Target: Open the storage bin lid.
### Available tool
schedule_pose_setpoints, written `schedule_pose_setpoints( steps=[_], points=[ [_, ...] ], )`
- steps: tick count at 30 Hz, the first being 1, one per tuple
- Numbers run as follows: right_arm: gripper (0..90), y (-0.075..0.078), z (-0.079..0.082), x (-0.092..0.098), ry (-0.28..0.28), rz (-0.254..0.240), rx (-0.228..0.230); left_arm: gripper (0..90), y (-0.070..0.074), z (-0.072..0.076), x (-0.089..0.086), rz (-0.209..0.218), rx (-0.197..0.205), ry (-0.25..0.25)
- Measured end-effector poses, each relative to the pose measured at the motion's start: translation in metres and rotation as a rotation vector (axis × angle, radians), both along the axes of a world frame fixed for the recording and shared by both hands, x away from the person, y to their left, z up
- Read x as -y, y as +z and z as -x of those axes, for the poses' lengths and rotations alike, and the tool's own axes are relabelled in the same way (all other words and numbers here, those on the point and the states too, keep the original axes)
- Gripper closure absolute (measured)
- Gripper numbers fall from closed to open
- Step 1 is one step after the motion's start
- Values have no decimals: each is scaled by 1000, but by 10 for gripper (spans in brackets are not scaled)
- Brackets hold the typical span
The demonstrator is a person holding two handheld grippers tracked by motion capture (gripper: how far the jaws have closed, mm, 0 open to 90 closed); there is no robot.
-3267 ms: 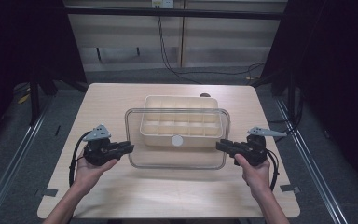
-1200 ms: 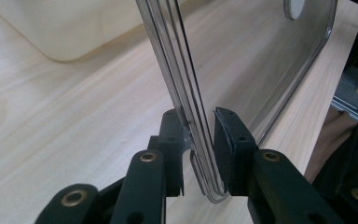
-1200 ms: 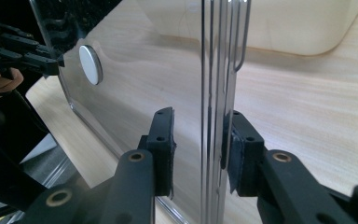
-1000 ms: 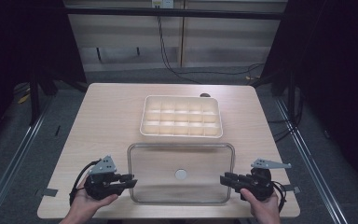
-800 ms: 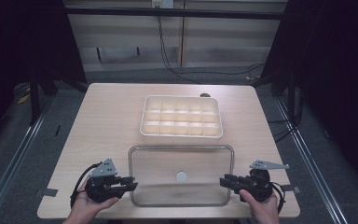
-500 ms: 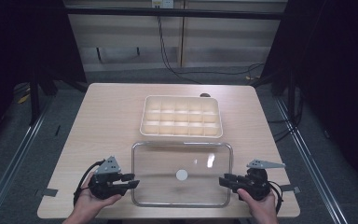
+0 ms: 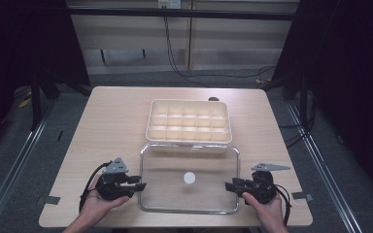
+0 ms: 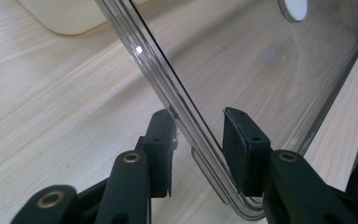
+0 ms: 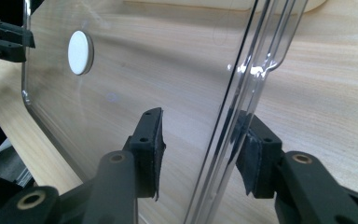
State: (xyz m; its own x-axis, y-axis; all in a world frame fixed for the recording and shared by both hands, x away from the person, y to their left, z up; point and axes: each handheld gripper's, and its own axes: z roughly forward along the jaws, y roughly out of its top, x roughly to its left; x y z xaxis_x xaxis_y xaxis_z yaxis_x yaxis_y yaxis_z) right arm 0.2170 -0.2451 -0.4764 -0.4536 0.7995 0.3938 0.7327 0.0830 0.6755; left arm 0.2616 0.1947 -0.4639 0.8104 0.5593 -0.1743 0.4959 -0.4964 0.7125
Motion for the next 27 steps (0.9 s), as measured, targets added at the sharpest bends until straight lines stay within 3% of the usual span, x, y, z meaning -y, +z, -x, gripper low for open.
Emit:
schedule_pose_setpoints(
  steps=[7,13,18,22,25,27],
  points=[
    [536,-1,-2,-2,-4,14,-3,619,-3,-2,0,2,-10,-4],
    [505,-6,-9,-3,-2,17,-38,581,-9,-7,3,0,-41,1],
    [480,-6,-12,-7,6,57,-66,544,-11,-9,5,-21,-60,-9],
    [457,-9,-13,-8,-2,52,-63,536,-13,-11,5,-20,-64,-8],
    [436,-13,-14,-9,-4,68,-69,525,-15,-12,5,-46,-62,-1],
    [431,-14,-15,-10,-5,73,-75,523,-16,-13,6,-41,-45,10]
  ],
)
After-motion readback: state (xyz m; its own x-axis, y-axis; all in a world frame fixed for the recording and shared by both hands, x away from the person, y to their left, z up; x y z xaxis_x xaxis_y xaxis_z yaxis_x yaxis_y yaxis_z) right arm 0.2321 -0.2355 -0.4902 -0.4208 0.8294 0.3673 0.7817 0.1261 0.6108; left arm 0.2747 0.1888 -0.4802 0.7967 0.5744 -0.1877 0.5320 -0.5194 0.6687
